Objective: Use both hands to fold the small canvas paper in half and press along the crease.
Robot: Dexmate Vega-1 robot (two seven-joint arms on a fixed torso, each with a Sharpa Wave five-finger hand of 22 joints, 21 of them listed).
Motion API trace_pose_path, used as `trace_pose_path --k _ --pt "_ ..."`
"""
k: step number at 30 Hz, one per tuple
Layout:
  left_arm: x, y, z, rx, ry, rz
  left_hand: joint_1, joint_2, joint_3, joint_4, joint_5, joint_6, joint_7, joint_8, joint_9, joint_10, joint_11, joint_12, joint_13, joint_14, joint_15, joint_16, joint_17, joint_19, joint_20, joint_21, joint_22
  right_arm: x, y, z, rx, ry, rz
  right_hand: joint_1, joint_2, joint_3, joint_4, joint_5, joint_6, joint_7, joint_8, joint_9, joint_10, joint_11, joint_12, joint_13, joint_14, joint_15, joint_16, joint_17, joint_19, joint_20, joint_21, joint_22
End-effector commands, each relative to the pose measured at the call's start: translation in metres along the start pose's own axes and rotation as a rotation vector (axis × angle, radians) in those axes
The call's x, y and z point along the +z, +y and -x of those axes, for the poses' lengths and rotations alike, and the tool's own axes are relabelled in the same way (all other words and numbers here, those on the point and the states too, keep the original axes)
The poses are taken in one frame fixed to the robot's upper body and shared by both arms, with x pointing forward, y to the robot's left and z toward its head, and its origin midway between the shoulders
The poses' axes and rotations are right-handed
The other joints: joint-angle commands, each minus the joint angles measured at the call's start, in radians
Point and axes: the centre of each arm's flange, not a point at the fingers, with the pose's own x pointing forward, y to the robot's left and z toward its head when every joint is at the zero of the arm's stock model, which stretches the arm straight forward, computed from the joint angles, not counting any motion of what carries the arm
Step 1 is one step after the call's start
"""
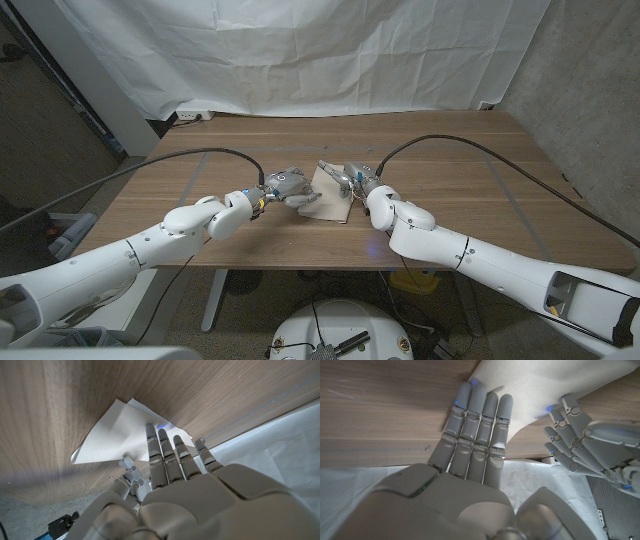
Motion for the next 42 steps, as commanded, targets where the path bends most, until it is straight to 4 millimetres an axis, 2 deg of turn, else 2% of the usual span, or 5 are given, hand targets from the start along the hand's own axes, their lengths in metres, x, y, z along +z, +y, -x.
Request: trace_pose_path --k 1,8,18,42 --pt "-0.001 0.000 -0.002 0.005 -0.003 0.000 -0.003 0.074 -0.001 0.000 0.006 -0.001 -0.005 0.001 0.001 0.000 0.001 0.000 0.003 0.008 -0.051 -0.004 0.001 -0.005 0.006 -0.003 0.000 0.018 -0.018 0.026 -0.068 -0.061 0.018 -0.005 0.002 -0.007 0.001 0.005 0.009 0.003 0.000 0.002 0.006 0.004 -0.002 0.003 0.007 -0.004 0.006 0.004 0.003 -0.003 0.007 0.006" --pt "-0.001 -0.001 -0.002 0.004 -0.004 0.001 -0.003 0.075 -0.001 0.000 0.006 -0.001 -0.005 0.001 0.001 -0.001 0.002 -0.001 0.003 0.007 -0.049 -0.005 0.000 -0.005 0.006 -0.003 0.000 0.022 -0.018 0.035 -0.070 -0.068 0.015 -0.005 0.001 -0.008 0.001 0.004 0.013 0.002 -0.001 0.003 0.009 0.008 -0.002 0.004 0.008 -0.005 0.004 0.005 0.005 -0.003 0.007 0.006" --pt "0.000 0.000 -0.002 0.004 -0.004 -0.002 -0.003 0.075 -0.001 0.000 0.006 -0.002 -0.004 0.000 0.001 0.000 0.003 -0.001 0.003 0.007 -0.049 -0.005 0.001 -0.005 0.006 -0.003 0.000 0.027 -0.016 0.044 -0.056 -0.084 0.002 -0.004 0.002 -0.008 0.000 0.004 0.024 -0.001 0.002 0.003 0.026 -0.003 0.003 0.007 0.026 -0.008 0.010 0.009 0.018 -0.004 0.012 0.006" --pt "0.002 0.002 0.000 0.008 -0.002 -0.008 -0.003 0.076 -0.002 0.000 0.007 -0.004 -0.004 0.000 0.001 0.000 0.001 -0.002 0.002 0.008 -0.049 -0.005 0.001 -0.005 0.006 -0.003 0.000 0.014 0.019 0.034 0.037 -0.040 -0.040 -0.004 0.003 -0.010 0.000 0.004 0.028 -0.004 -0.001 0.002 0.029 0.000 -0.004 0.004 0.029 -0.008 0.002 0.008 0.022 -0.006 0.014 0.006"
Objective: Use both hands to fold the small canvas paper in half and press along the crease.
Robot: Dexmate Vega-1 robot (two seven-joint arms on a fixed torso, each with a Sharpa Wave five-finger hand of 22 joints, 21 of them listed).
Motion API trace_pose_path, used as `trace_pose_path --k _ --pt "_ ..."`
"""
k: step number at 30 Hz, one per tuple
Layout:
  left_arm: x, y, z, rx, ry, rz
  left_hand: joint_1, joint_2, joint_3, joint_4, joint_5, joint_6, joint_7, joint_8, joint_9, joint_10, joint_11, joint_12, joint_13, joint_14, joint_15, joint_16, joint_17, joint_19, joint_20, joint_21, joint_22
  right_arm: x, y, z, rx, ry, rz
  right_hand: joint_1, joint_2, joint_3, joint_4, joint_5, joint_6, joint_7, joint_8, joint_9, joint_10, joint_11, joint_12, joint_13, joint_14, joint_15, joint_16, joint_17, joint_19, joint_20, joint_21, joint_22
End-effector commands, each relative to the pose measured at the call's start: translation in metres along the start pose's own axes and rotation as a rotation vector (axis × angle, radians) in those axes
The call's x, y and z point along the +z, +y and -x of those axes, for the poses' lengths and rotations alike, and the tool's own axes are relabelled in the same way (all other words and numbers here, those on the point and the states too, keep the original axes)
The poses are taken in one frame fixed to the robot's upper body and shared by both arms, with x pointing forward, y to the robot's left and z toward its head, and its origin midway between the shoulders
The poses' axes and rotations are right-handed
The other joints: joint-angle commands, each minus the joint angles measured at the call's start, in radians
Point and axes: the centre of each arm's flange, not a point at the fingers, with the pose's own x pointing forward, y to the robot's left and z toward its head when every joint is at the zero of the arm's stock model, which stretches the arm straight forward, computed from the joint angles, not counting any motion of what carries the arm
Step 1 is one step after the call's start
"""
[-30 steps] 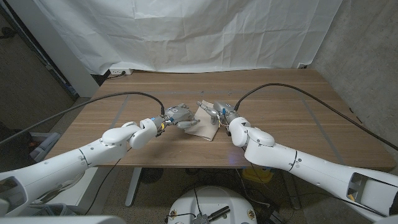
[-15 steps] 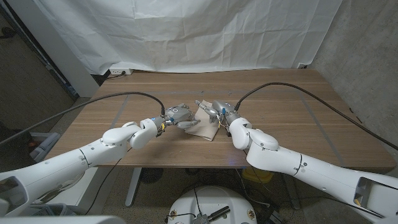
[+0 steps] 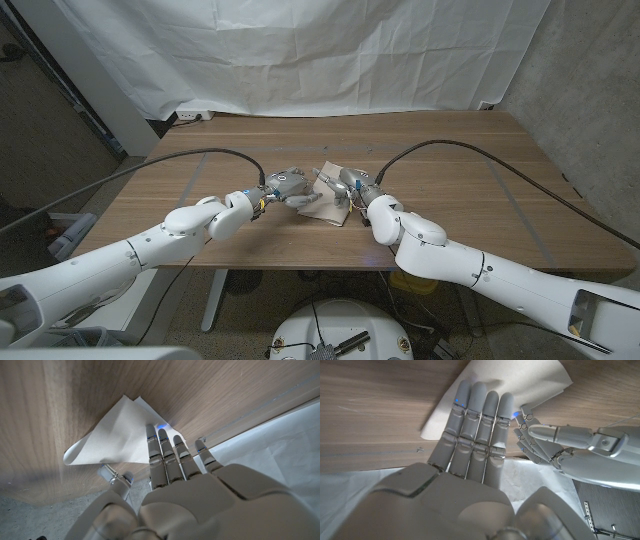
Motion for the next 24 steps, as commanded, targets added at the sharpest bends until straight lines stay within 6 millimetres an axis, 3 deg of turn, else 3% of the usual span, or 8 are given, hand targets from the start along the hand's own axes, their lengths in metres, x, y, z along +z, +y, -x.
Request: trace_pose_path --k 1,13,24 --pt "0.001 0.002 0.001 0.003 0.000 -0.004 -0.003 0.076 -0.002 0.000 0.007 -0.001 -0.001 -0.001 0.001 -0.001 0.002 -0.002 0.002 0.008 -0.049 -0.005 0.001 -0.002 0.004 -0.004 0.000 -0.009 0.016 -0.004 0.035 0.026 -0.015 -0.004 0.003 -0.007 0.003 0.004 0.005 -0.002 -0.002 0.002 0.000 0.003 -0.004 0.002 -0.001 0.003 -0.006 0.002 0.007 0.001 0.004 0.002" --pt "0.002 0.001 0.004 0.008 0.004 -0.004 -0.003 0.077 -0.002 0.000 0.007 0.002 -0.002 0.001 0.001 0.000 0.001 -0.003 0.002 0.008 -0.051 -0.005 0.001 -0.002 0.004 -0.004 0.000 -0.015 0.019 -0.006 0.021 0.040 -0.006 -0.004 0.005 -0.008 0.003 0.004 0.006 0.000 -0.004 0.001 -0.002 -0.002 -0.007 0.004 -0.001 0.002 -0.009 0.004 0.006 0.003 0.003 0.002" --pt "0.004 0.000 0.005 0.007 0.000 -0.005 -0.002 0.078 -0.002 0.000 0.007 0.002 -0.001 0.001 0.001 -0.001 0.001 -0.003 0.002 0.008 -0.049 -0.005 0.001 -0.002 0.005 -0.004 0.000 -0.011 -0.004 0.001 -0.070 0.026 -0.010 -0.003 0.006 -0.008 0.002 0.004 0.001 0.001 -0.007 0.004 -0.007 -0.001 -0.010 0.006 -0.006 0.002 -0.013 0.007 0.000 0.004 0.001 0.002"
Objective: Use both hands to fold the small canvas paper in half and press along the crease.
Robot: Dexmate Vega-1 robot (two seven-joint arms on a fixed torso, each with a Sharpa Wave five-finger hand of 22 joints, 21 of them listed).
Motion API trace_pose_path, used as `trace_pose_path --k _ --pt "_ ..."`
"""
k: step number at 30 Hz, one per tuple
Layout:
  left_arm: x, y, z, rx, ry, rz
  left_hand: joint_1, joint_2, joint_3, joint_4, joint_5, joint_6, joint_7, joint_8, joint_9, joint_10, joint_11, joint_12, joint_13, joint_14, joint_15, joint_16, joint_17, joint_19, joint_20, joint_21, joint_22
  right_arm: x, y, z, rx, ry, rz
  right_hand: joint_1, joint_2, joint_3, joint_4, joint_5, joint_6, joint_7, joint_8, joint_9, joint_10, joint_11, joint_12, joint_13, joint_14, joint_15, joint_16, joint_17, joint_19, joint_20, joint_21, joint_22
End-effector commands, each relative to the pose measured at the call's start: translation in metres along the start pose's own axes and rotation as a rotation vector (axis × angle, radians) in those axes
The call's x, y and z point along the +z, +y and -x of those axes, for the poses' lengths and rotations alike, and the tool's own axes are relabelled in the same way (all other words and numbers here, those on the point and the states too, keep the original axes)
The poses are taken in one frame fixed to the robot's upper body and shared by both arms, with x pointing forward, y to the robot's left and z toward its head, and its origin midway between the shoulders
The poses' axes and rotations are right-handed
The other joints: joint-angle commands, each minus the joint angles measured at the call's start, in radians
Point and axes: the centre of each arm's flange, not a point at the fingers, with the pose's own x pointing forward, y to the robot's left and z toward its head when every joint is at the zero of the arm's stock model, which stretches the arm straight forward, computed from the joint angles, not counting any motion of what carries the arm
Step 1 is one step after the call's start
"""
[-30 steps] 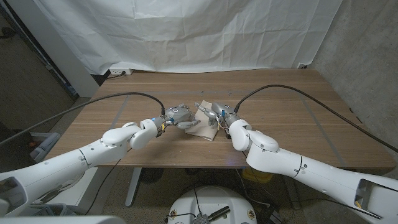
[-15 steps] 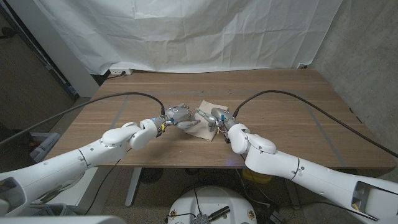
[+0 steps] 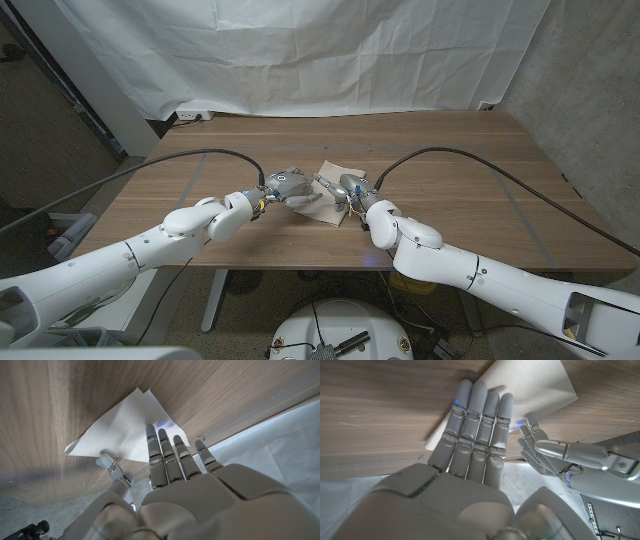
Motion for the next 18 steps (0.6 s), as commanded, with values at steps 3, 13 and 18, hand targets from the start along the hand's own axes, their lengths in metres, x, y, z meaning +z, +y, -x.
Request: trace_pose_path --k 3,13,18 --pt "0.002 -0.002 0.003 0.005 0.000 0.001 -0.002 0.078 -0.002 0.001 0.007 0.000 -0.001 0.000 0.001 -0.002 0.002 -0.004 0.002 0.007 -0.050 -0.005 0.001 -0.002 0.003 0.000 0.000 -0.001 -0.026 0.008 -0.109 -0.004 -0.015 -0.001 0.007 -0.007 0.002 0.004 -0.006 0.000 -0.003 0.008 -0.011 0.002 -0.005 0.005 -0.013 -0.001 0.000 0.003 -0.004 0.004 -0.001 0.001" --pt "-0.001 0.006 0.008 0.079 0.018 0.067 0.000 0.077 -0.001 -0.002 0.007 -0.032 -0.007 -0.011 0.001 -0.025 0.014 -0.013 0.002 0.005 -0.049 -0.007 0.000 0.006 0.006 0.003 0.000 -0.006 -0.046 0.012 -0.200 -0.030 -0.115 0.023 0.009 0.001 -0.012 0.005 -0.082 -0.003 -0.026 0.022 -0.086 0.011 -0.033 0.019 -0.077 0.012 -0.033 0.002 -0.069 0.018 -0.027 0.000" --pt "-0.004 0.006 0.007 0.111 0.016 0.166 0.005 0.091 0.012 -0.001 0.008 -0.158 -0.015 -0.031 0.002 -0.095 0.030 -0.031 0.004 -0.012 -0.023 -0.010 0.002 0.031 0.020 0.012 0.000 -0.009 -0.052 0.011 -0.227 -0.044 -0.164 0.117 0.047 0.055 -0.059 -0.001 -0.165 -0.016 -0.062 0.015 -0.176 0.001 -0.077 0.016 -0.172 0.021 -0.086 -0.013 -0.144 0.031 -0.062 -0.003"
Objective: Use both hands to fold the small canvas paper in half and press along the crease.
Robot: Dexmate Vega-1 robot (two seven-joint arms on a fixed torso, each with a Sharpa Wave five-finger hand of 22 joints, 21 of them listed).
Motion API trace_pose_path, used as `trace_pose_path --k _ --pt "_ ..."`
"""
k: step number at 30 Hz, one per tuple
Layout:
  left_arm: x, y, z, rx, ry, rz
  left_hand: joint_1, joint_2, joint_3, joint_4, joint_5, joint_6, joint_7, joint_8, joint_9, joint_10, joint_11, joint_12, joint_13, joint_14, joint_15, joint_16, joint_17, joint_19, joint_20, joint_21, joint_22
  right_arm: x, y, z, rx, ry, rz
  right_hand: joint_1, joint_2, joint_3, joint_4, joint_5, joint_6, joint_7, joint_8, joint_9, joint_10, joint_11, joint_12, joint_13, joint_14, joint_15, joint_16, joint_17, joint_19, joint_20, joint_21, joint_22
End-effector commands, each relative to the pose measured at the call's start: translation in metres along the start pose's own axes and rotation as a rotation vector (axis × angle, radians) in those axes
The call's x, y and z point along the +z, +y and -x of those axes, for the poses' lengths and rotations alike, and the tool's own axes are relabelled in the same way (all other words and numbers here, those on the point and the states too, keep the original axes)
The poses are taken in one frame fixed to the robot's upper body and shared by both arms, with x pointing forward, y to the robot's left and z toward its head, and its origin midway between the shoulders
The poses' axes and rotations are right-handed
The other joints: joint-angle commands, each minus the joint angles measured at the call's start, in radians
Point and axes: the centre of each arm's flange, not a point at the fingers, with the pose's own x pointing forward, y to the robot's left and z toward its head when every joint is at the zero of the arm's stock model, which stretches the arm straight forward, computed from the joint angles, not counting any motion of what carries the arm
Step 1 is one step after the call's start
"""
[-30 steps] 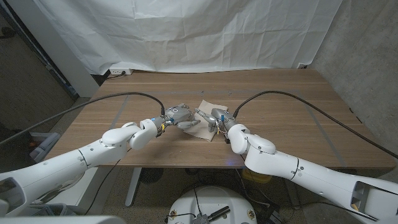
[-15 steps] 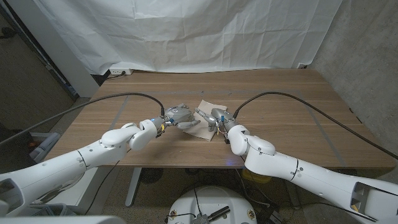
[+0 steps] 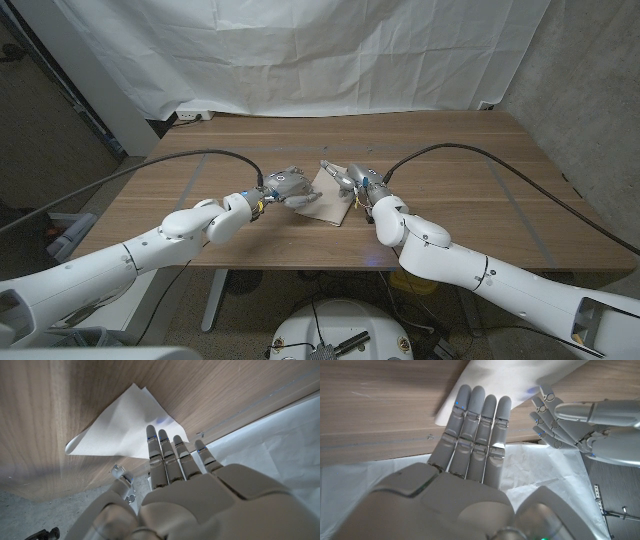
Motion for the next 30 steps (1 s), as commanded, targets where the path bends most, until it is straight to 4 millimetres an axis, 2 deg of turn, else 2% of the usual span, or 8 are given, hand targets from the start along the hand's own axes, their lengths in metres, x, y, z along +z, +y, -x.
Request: trace_pose_path --k 1,4,5,10,15,16,20,30 --pt "-0.004 0.005 0.002 0.082 0.008 0.164 0.007 0.093 0.015 0.000 0.008 -0.114 -0.014 -0.010 0.003 -0.073 0.005 -0.016 0.005 -0.019 -0.020 -0.005 0.004 0.020 0.007 0.011 0.000 -0.003 -0.022 0.001 -0.097 -0.036 -0.123 0.075 0.029 0.046 -0.034 -0.004 -0.065 -0.012 -0.026 -0.005 -0.066 -0.006 -0.032 0.001 -0.058 0.008 -0.033 -0.008 -0.055 0.009 -0.027 0.000" --pt "-0.007 0.009 0.004 0.127 0.011 0.235 0.013 0.094 0.028 -0.004 0.006 -0.211 -0.036 -0.010 0.003 -0.140 0.007 -0.023 0.008 -0.031 -0.011 -0.004 0.006 0.023 0.009 0.012 0.000 -0.006 -0.025 0.000 -0.115 -0.039 -0.154 0.114 0.038 0.072 -0.057 -0.015 -0.105 -0.017 -0.039 -0.008 -0.104 0.001 -0.052 -0.002 -0.093 0.010 -0.060 -0.023 -0.080 0.019 -0.041 -0.002" --pt "-0.008 0.011 0.004 0.144 0.014 0.260 0.014 0.093 0.031 -0.005 0.006 -0.241 -0.042 -0.011 0.003 -0.155 0.007 -0.022 0.008 -0.039 -0.005 -0.005 0.006 0.023 0.009 0.012 0.000 -0.007 -0.026 0.000 -0.118 -0.040 -0.166 0.123 0.039 0.079 -0.063 -0.020 -0.121 -0.023 -0.044 -0.009 -0.116 -0.006 -0.059 -0.003 -0.105 0.011 -0.071 -0.028 -0.082 0.018 -0.044 -0.002" --pt "-0.015 0.019 0.007 0.228 0.024 0.390 0.021 0.088 0.040 -0.012 0.003 -0.306 -0.053 -0.011 0.002 -0.199 0.015 -0.024 0.009 -0.060 0.007 -0.009 0.006 0.027 0.013 0.013 0.000 -0.016 -0.029 -0.001 -0.143 -0.051 -0.254 0.169 0.046 0.116 -0.094 -0.038 -0.173 -0.026 -0.053 -0.010 -0.175 -0.005 -0.088 -0.008 -0.155 0.024 -0.116 -0.056 -0.102 0.021 -0.059 -0.003" --pt "-0.020 0.024 0.010 0.298 0.027 0.489 0.034 0.073 0.049 -0.031 -0.001 -0.357 -0.061 -0.008 0.001 -0.234 0.023 -0.023 0.010 -0.087 0.017 -0.015 0.002 0.027 0.017 0.013 -0.001 -0.025 -0.031 -0.002 -0.164 -0.064 -0.335 0.200 0.049 0.148 -0.120 -0.055 -0.233 -0.029 -0.060 -0.011 -0.239 -0.002 -0.116 -0.015 -0.213 0.040 -0.168 -0.085 -0.123 0.029 -0.075 -0.005" --pt "-0.021 0.024 0.011 0.307 0.026 0.502 0.037 0.072 0.050 -0.033 -0.002 -0.367 -0.064 -0.009 0.001 -0.242 0.024 -0.024 0.010 -0.088 0.018 -0.014 0.002 0.026 0.019 0.012 -0.001 -0.026 -0.031 -0.002 -0.169 -0.066 -0.351 0.202 0.049 0.153 -0.122 -0.057 -0.243 -0.030 -0.061 -0.011 -0.254 0.007 -0.123 -0.016 -0.222 0.042 -0.177 -0.090 -0.129 0.028 -0.079 -0.005" --pt "-0.023 0.027 0.012 0.335 0.023 0.561 0.040 0.070 0.054 -0.037 -0.003 -0.392 -0.070 -0.010 0.000 -0.257 0.023 -0.023 0.009 -0.101 0.021 -0.016 0.001 0.024 0.020 0.011 -0.001 -0.031 -0.033 -0.003 -0.180 -0.080 -0.406 0.204 0.048 0.161 -0.127 -0.062 -0.273 -0.031 -0.064 -0.011 -0.280 -0.003 -0.132 -0.019 -0.248 0.048 -0.199 -0.101 -0.144 0.030 -0.089 -0.006" --pt "-0.034 0.031 0.014 0.433 0.009 0.754 0.050 0.061 0.065 -0.050 -0.008 -0.470 -0.088 -0.007 -0.002 -0.343 0.026 -0.028 0.007 -0.160 0.037 -0.022 -0.001 0.011 0.026 0.005 -0.001 -0.053 -0.037 -0.011 -0.221 -0.130 -0.620 0.211 0.048 0.187 -0.142 -0.069 -0.356 -0.042 -0.068 -0.011 -0.354 0.010 -0.151 -0.024 -0.325 0.071 -0.251 -0.118 -0.197 0.044 -0.124 -0.007"
